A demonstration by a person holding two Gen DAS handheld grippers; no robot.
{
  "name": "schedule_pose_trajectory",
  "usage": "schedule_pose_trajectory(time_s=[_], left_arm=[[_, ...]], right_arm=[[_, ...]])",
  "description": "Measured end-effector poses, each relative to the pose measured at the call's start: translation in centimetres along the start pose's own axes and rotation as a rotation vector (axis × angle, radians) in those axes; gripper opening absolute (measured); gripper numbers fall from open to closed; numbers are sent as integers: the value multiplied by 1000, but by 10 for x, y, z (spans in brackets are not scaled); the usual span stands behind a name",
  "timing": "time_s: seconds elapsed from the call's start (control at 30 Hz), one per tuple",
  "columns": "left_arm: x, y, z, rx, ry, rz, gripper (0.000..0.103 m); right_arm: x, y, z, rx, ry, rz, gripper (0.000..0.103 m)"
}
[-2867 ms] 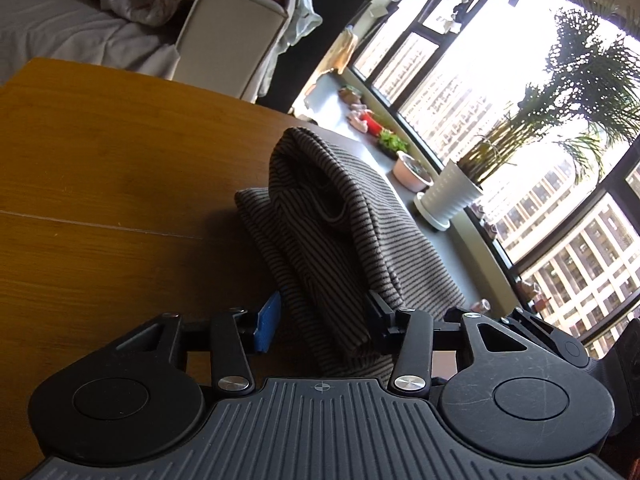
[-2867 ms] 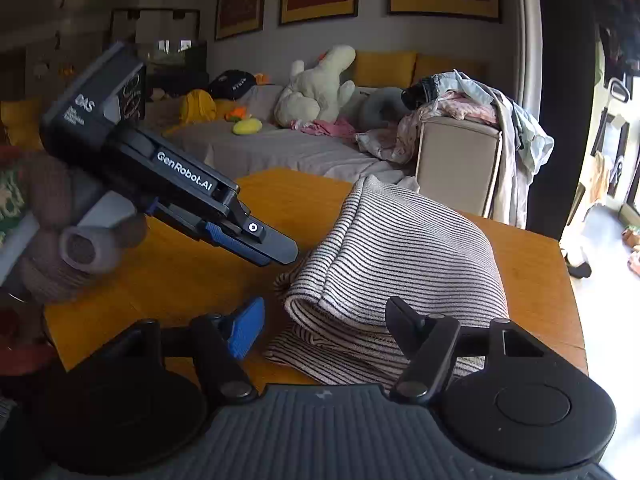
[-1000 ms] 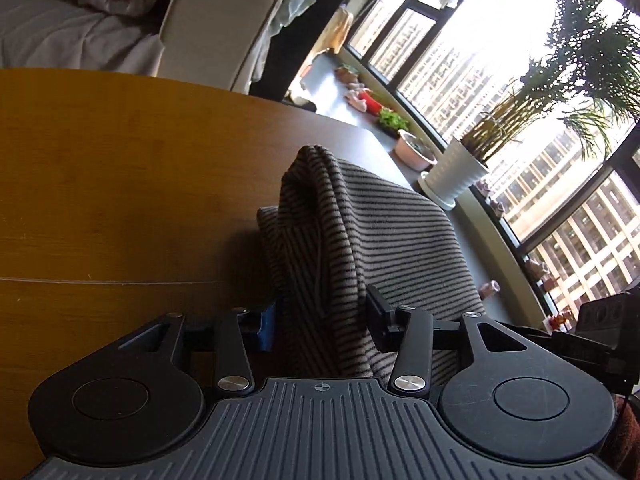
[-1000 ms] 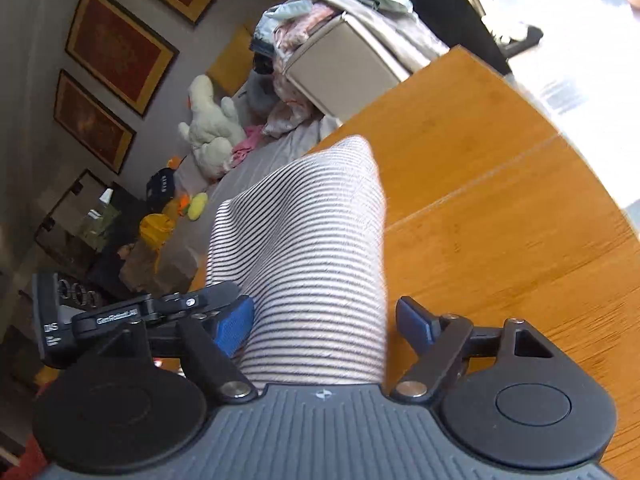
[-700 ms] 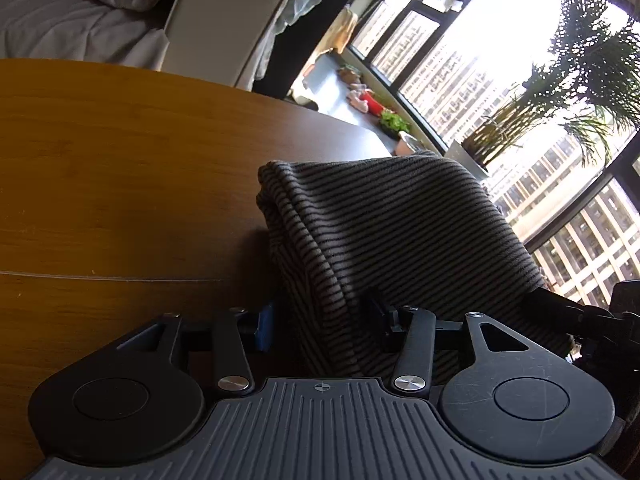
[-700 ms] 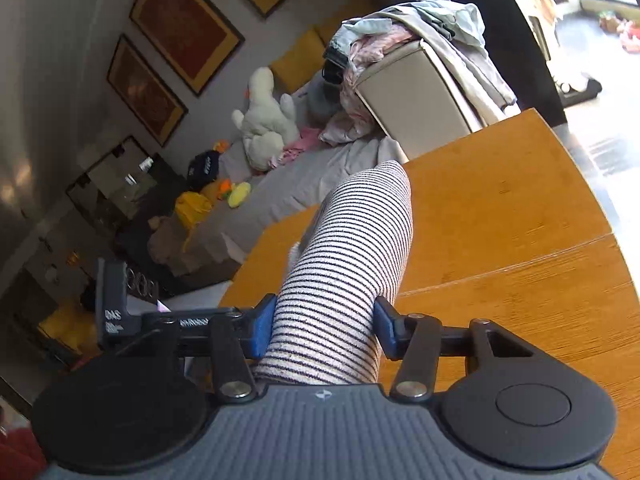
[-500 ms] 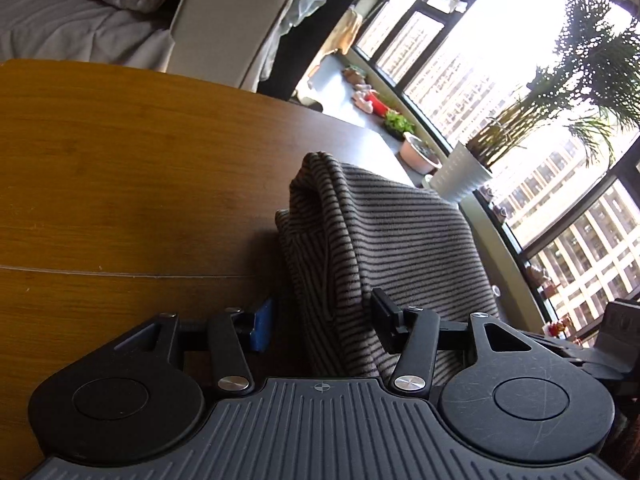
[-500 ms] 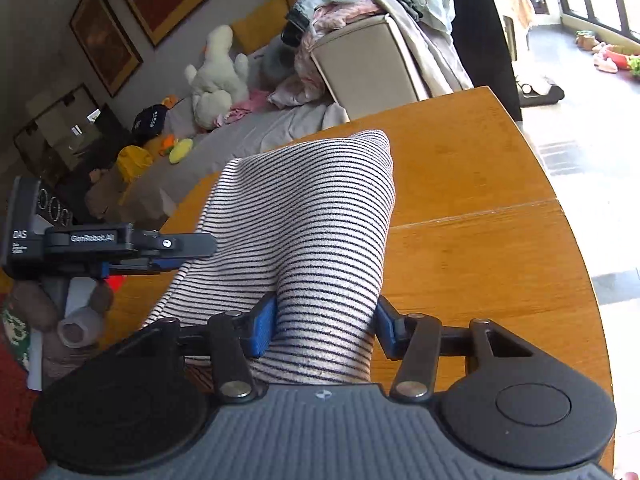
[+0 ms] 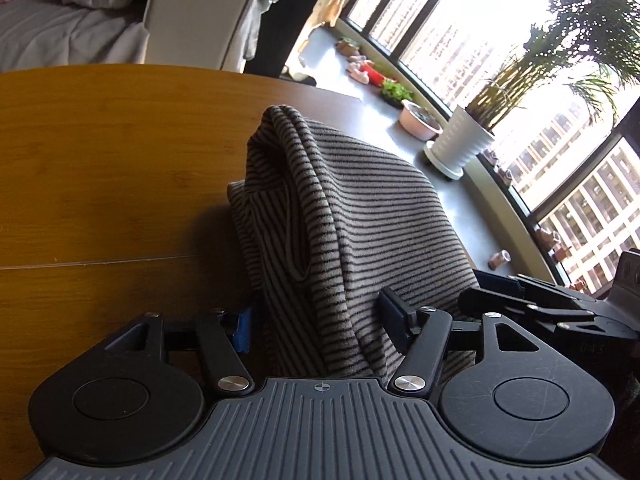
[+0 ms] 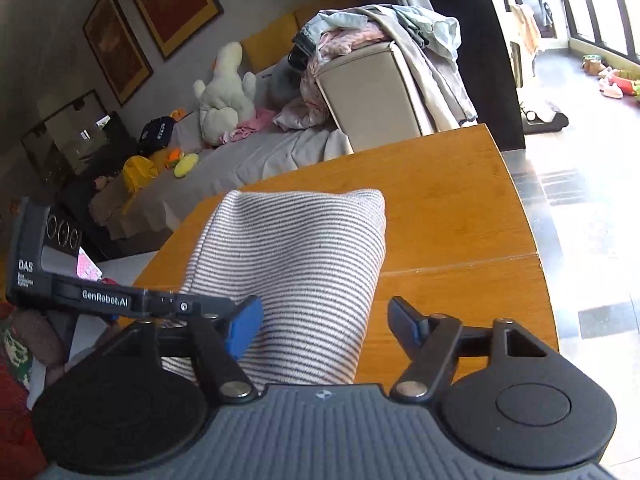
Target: Fold clothes
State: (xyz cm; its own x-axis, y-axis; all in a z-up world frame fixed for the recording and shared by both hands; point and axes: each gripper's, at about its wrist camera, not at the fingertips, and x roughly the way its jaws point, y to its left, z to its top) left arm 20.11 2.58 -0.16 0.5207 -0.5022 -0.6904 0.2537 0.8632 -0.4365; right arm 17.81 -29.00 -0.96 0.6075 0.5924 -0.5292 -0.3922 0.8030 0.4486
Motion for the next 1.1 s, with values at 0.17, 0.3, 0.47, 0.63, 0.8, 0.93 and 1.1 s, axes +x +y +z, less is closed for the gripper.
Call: schedule_pose_trajectory(time_s=[0.17, 0.3, 0.47, 0.63, 0.8, 0.93, 1.1], left_arm=[[2, 11, -4, -37, -10, -54, 58], [2, 24, -7, -63, -24, -101, 55], [-5, 42, -3, -64, -69, -69, 55], [-24, 79, 8, -115, -131, -1, 54], [-46, 121, 22, -154, -204, 102, 54], [-56, 158, 36, -195, -261, 162, 54], [-59, 188, 52, -258, -298, 172, 55]], right_arm=[[31, -11, 2, 59, 111, 63, 82], [49, 3, 4, 16, 136, 85, 71], [81, 26, 24, -40, 158, 88, 68], [131, 65, 50, -135, 183, 112, 66], [189, 100, 71, -186, 186, 151, 66], [233, 121, 84, -220, 166, 155, 69], [260, 136, 97, -273, 126, 111, 78]])
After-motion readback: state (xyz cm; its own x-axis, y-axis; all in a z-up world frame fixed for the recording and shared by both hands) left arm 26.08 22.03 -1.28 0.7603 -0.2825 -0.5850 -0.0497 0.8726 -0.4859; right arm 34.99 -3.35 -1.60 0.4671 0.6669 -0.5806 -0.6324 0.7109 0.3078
